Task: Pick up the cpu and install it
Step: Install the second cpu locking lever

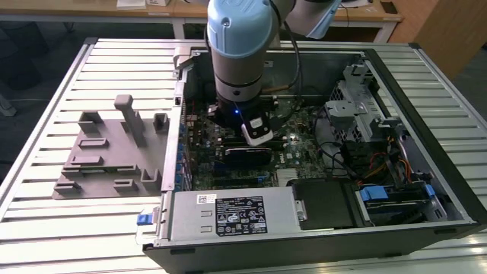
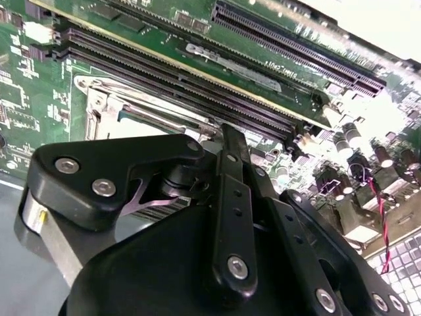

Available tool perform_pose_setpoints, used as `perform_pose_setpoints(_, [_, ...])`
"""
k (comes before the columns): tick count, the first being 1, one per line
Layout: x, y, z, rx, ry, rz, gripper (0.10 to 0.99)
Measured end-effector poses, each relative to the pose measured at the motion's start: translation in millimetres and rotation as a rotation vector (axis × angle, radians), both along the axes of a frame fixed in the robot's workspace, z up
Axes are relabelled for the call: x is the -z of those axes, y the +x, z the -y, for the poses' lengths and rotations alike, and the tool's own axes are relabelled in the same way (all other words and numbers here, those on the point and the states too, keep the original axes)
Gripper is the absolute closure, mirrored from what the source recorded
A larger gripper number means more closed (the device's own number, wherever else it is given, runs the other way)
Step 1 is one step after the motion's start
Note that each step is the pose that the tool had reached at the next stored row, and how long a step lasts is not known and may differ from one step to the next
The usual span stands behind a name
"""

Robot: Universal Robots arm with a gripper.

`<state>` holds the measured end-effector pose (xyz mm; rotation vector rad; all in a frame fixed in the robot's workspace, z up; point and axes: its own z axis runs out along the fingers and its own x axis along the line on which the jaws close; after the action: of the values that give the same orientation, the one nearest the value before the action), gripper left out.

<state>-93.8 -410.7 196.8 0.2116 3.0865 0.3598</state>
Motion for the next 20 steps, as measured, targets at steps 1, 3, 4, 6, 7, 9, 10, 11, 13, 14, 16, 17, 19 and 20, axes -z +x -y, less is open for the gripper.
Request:
perform_pose_setpoints(1, [0.5,-0.3,0.0,0.0,0.006,0.0001,0.98])
perform_pose_setpoints(3, [1.7,-0.9,-0.1,0.0,0.019,0.0002,0.98])
perform_pose_setpoints(4, [2.1,-1.1,-0.1,0.0,0.024,0.0,0.98])
perform_pose_setpoints(6, [2.4,-1.1,0.0,0.0,0.031,0.0,0.98])
perform_pose_setpoints(7, [2.5,-1.1,0.0,0.0,0.031,0.0001,0.98])
perform_pose_setpoints(9, [1.3,-1.1,0.0,0.0,0.031,0.0001,0.98])
perform_pose_setpoints(10, [-0.4,-1.0,0.0,0.0,0.031,0.0001,0.98])
perform_pose_setpoints(11, [-2.6,-1.0,0.0,0.0,0.031,0.0002,0.98])
perform_pose_setpoints(13, [-8.4,-1.1,0.0,0.0,0.031,0.0001,0.98])
perform_pose_setpoints(14, [-11.7,-1.1,0.0,0.0,0.031,0.0,0.98])
perform_pose_setpoints(16, [-18.6,-1.1,0.0,0.0,0.031,0.0,0.98])
perform_pose_setpoints(17, [-22.0,-1.1,0.0,0.0,0.031,0.0,0.98])
perform_pose_setpoints(19, [-28.6,-1.1,0.0,0.0,0.031,0.0,0.98])
perform_pose_setpoints(20, [-31.7,-1.1,0.0,0.0,0.031,0.0001,0.98])
